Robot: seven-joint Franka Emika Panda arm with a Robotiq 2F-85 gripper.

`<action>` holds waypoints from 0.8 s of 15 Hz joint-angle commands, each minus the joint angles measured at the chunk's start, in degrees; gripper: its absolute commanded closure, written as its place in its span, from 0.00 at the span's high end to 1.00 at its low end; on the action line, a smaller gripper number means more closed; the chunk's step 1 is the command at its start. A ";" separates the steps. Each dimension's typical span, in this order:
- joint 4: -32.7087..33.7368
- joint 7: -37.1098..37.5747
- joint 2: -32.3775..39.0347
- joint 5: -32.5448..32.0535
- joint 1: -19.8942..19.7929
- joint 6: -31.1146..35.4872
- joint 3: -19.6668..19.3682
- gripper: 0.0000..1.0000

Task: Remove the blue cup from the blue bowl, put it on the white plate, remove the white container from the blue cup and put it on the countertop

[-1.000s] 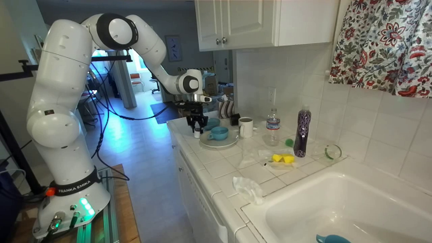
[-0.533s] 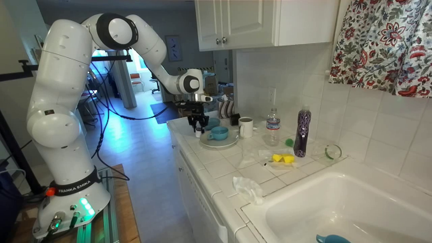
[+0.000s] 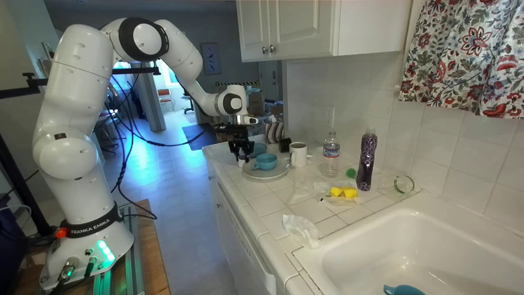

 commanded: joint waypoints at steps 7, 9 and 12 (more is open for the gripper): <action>0.83 1.54 0.19 -1.23 0.79 0.26 -0.27 0.95; 0.61 1.41 -0.45 -1.04 0.75 0.43 -0.12 1.00; -0.73 0.71 -2.87 0.26 0.14 1.50 0.61 1.00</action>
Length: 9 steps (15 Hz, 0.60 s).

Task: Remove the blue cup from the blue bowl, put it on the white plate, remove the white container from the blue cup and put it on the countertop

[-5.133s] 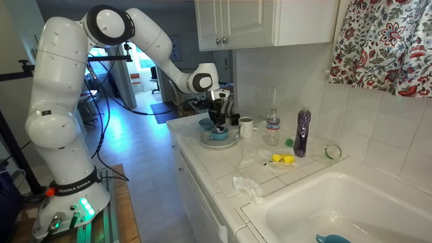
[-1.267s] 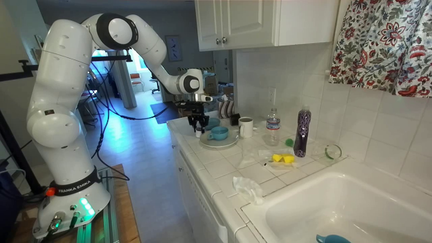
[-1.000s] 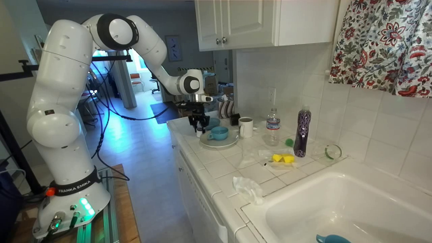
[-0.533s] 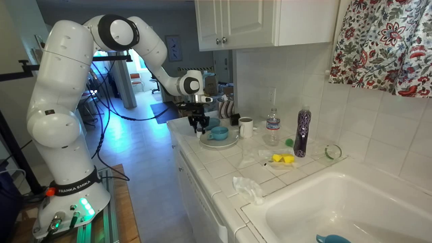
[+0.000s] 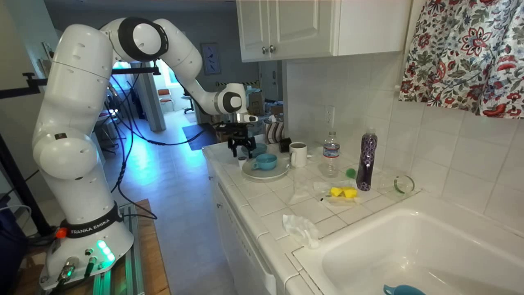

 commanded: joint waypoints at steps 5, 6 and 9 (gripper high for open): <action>-5.77 4.62 -9.53 7.65 -2.79 5.04 1.20 0.99; -6.58 5.78 -10.89 8.96 -3.29 5.71 0.87 1.00; -8.10 9.33 -14.23 12.24 -5.10 4.88 -0.58 1.00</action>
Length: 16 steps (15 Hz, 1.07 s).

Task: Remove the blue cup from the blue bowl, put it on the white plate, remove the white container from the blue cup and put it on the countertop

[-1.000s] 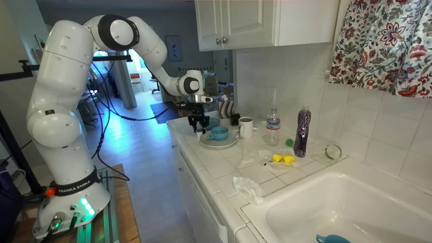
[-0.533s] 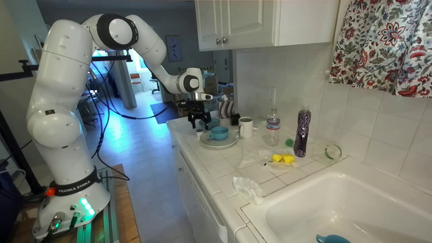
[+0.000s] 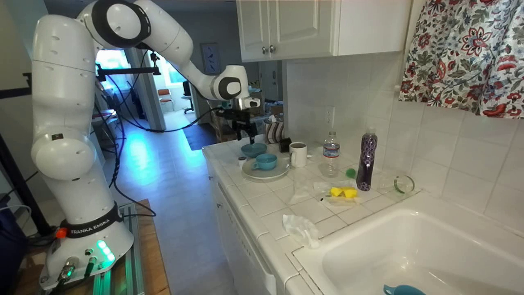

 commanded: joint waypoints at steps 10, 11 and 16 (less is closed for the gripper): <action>-14.98 3.15 -21.07 0.80 -4.12 -13.57 -1.47 1.00; -16.11 3.28 -22.59 0.47 -4.14 -14.37 -1.35 1.00; -19.13 5.63 -26.52 0.08 -4.67 -13.92 -0.97 1.00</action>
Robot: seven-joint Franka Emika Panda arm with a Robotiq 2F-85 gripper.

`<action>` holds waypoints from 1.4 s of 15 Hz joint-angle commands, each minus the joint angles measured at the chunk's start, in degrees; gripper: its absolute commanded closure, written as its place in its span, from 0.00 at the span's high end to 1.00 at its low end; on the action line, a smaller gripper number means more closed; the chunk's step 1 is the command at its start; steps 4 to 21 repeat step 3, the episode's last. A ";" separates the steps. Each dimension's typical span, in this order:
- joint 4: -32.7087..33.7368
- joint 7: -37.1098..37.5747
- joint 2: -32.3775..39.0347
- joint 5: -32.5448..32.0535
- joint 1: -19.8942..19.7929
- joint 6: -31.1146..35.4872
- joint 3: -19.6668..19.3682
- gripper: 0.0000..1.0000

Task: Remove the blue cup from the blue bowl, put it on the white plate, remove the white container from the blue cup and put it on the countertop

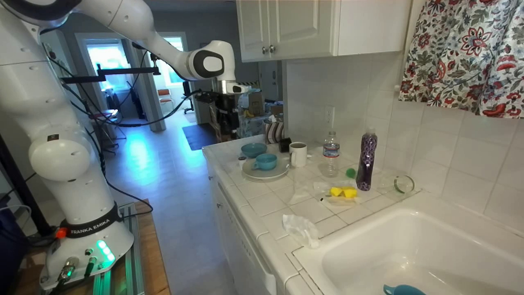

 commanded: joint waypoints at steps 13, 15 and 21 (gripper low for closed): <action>-0.92 0.37 -1.62 0.12 -1.17 -0.10 0.84 1.00; -0.92 0.37 -1.62 0.12 -1.17 -0.10 0.84 1.00; -0.92 0.37 -1.62 0.12 -1.17 -0.10 0.84 1.00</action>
